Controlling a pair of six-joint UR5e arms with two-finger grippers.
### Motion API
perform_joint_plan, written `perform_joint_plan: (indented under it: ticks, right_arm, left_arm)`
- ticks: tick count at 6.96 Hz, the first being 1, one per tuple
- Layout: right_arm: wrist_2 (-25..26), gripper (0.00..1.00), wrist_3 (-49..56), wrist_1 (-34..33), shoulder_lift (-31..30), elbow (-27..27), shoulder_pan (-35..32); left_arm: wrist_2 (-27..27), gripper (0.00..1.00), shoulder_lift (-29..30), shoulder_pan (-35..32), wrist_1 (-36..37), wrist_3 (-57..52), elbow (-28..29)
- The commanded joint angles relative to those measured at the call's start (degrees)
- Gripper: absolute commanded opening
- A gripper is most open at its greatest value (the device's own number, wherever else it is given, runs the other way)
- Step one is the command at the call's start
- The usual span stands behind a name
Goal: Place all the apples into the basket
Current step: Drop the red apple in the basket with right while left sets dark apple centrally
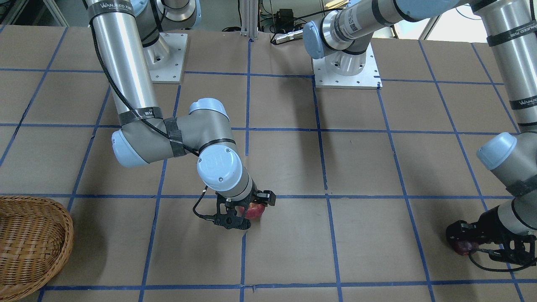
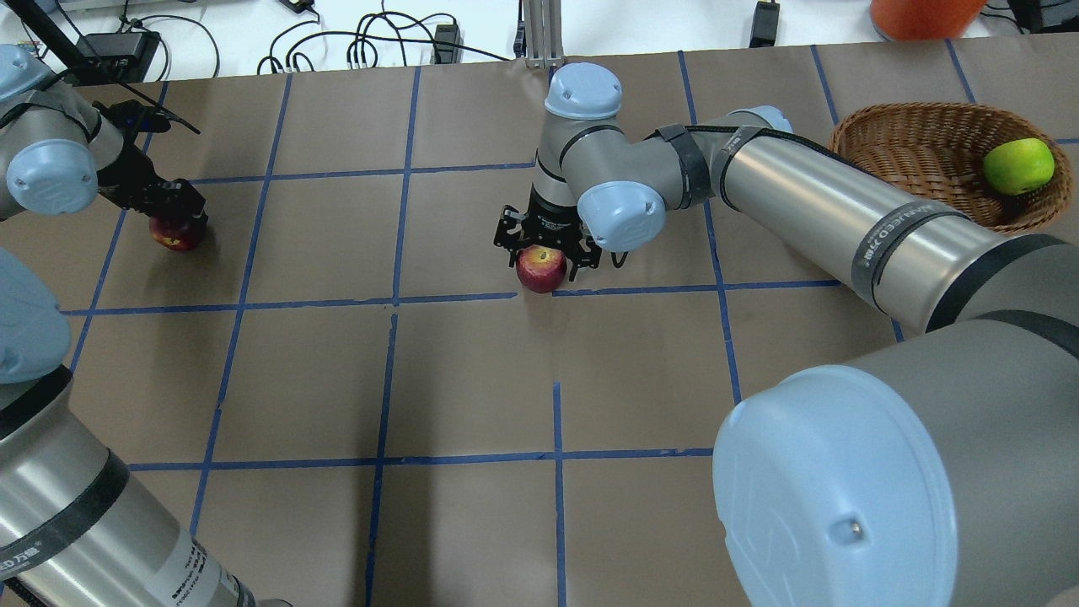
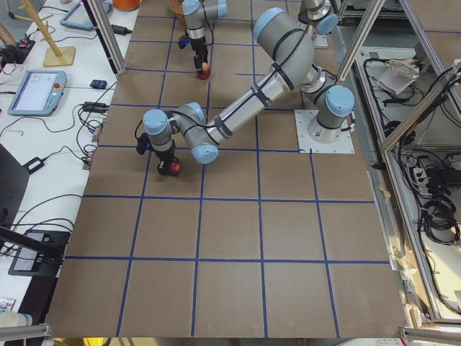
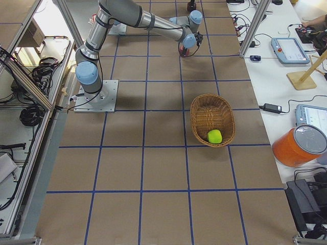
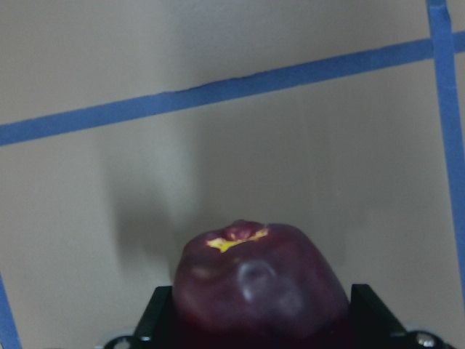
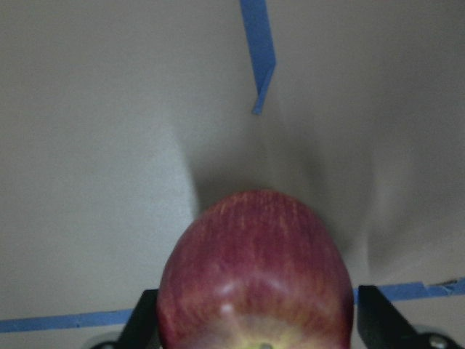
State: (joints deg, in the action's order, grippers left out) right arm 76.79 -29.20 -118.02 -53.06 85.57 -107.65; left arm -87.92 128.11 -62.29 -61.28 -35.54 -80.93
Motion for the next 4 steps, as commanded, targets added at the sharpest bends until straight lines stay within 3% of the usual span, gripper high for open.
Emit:
perform_joint_plan:
  ticks: [1,3,4]
  right_arm:
    - [-0.1,0.01,0.1,-0.1,-0.1,0.3,0.0]
    - [0.5,0.00,-0.3,0.9,-2.7,-2.0,1.1]
    - [1.8,0.00,0.1,5.1,-6.0,-3.9,3.2]
  left_arm:
    - [-1.5,0.67,-4.6,-4.4,-8.9,9.9,-0.2]
    - [-0.9,0.67,-10.1,-11.9,-16.5,26.7,-1.4]
    - [-1.0,0.67,-12.1,-16.5,-16.5,33.4,-3.7]
